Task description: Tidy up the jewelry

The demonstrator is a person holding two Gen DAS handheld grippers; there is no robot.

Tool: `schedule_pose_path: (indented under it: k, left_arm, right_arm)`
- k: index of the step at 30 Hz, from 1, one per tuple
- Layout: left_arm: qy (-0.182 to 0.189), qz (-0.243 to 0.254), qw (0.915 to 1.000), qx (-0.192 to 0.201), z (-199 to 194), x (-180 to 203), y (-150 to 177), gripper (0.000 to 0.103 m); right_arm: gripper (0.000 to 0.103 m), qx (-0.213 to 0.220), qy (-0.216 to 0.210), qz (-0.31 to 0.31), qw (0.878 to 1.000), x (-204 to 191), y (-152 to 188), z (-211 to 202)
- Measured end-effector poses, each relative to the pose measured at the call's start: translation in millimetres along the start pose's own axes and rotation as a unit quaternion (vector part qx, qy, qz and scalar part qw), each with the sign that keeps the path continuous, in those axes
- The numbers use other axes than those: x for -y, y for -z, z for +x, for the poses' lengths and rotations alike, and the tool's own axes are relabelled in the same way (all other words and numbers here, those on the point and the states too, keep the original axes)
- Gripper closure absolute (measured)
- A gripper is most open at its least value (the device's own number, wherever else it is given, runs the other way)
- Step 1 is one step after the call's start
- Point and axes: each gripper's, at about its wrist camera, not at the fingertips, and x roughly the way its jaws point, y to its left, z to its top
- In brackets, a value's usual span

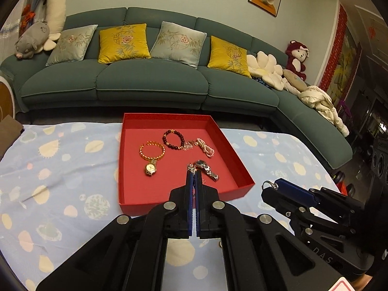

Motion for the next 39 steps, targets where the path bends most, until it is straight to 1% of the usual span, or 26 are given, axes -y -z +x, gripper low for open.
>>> schedule_pose_path:
  k: [3, 7, 11, 15, 20, 21, 22, 23, 24, 25, 27, 29, 31, 32, 33, 36, 37, 39]
  left_arm:
    - [-0.003, -0.017, 0.9998, -0.005, 11.1, -12.2, -8.4, 0.103]
    - [-0.016, -0.008, 0.9998, -0.011, 31.3, -19.1, -13.0, 0.103]
    - [-0.025, -0.005, 0.9995, -0.021, 58.9, -25.4, -20.1, 0.103]
    - [-0.024, -0.014, 0.9992, -0.027, 82.9, -34.4, -24.3, 0.103]
    - [-0.022, -0.037, 0.9975, -0.056, 105.5, -46.9, -18.1, 0.103]
    - [-0.025, -0.047, 0.9966, -0.062, 108.0, -50.8, -17.9, 0.098]
    - [-0.03, -0.06, 0.9957, -0.064, 108.9, -54.5, -17.9, 0.092]
    - [-0.032, -0.072, 0.995, -0.062, 107.6, -58.5, -18.0, 0.087]
    - [-0.034, -0.083, 0.9945, -0.055, 104.4, -62.5, -19.3, 0.078]
    - [-0.035, -0.089, 0.9944, -0.045, 99.3, -65.5, -21.6, 0.076]
    - [-0.044, -0.091, 0.9946, -0.023, 84.1, -68.9, -29.9, 0.076]
    - [-0.048, -0.089, 0.9948, 0.004, 63.8, -70.1, -40.5, 0.076]
    - [-0.049, -0.091, 0.9943, 0.027, 39.4, -69.6, -49.7, 0.076]
    - [-0.048, -0.091, 0.9941, 0.035, 28.1, -69.0, -53.3, 0.076]
    - [-0.049, -0.092, 0.9938, 0.039, 16.1, -67.7, -55.8, 0.075]
    - [-0.052, -0.09, 0.9935, 0.047, -13.5, -63.4, -55.0, 0.072]
    - [-0.056, -0.086, 0.9937, 0.045, -20.8, -60.2, -53.2, 0.072]
    - [-0.064, -0.072, 0.9946, 0.038, -33.2, -53.3, -43.0, 0.071]
  right_arm:
    - [0.08, 0.005, -0.005, 0.01, 1.0, 1.2, -18.1, 14.2]
    - [0.08, -0.001, -0.009, 0.034, 0.999, 9.8, -30.7, 45.1]
    - [0.08, -0.023, -0.003, 0.039, 0.999, 15.6, -30.4, 78.3]
    - [0.08, -0.047, -0.013, 0.053, 0.997, 20.7, -30.6, 107.2]
    - [0.079, -0.072, -0.01, 0.034, 0.997, 18.3, -26.7, 136.3]
    - [0.079, -0.068, -0.004, 0.034, 0.997, 19.1, -27.7, 138.7]
    - [0.077, -0.062, 0.002, 0.038, 0.997, 19.7, -29.4, 138.7]
    - [0.072, -0.051, 0.001, 0.045, 0.998, 22.1, -32.4, 135.5]
    - [0.065, -0.038, 0.002, 0.05, 0.998, 24.3, -35.6, 130.0]
    - [0.063, -0.021, 0.007, 0.055, 0.998, 26.5, -39.4, 121.4]
    - [0.063, 0.003, 0.007, 0.064, 0.998, 31.0, -47.9, 102.6]
    - [0.062, 0.038, 0.01, 0.076, 0.996, 36.5, -59.2, 75.7]
    - [0.053, 0.081, 0.016, 0.089, 0.993, 40.3, -66.8, 43.9]
    - [0.047, 0.101, 0.016, 0.096, 0.99, 42.7, -70.1, 27.2]
    - [0.047, 0.115, 0.015, 0.098, 0.988, 43.4, -71.2, 13.6]
    - [0.047, 0.134, 0.024, 0.093, 0.986, 44.3, -65.2, -19.9]
    - [0.047, 0.132, 0.028, 0.092, 0.987, 45.4, -58.3, -27.5]
    - [0.047, 0.111, 0.038, 0.084, 0.99, 48.3, -44.2, -34.7]
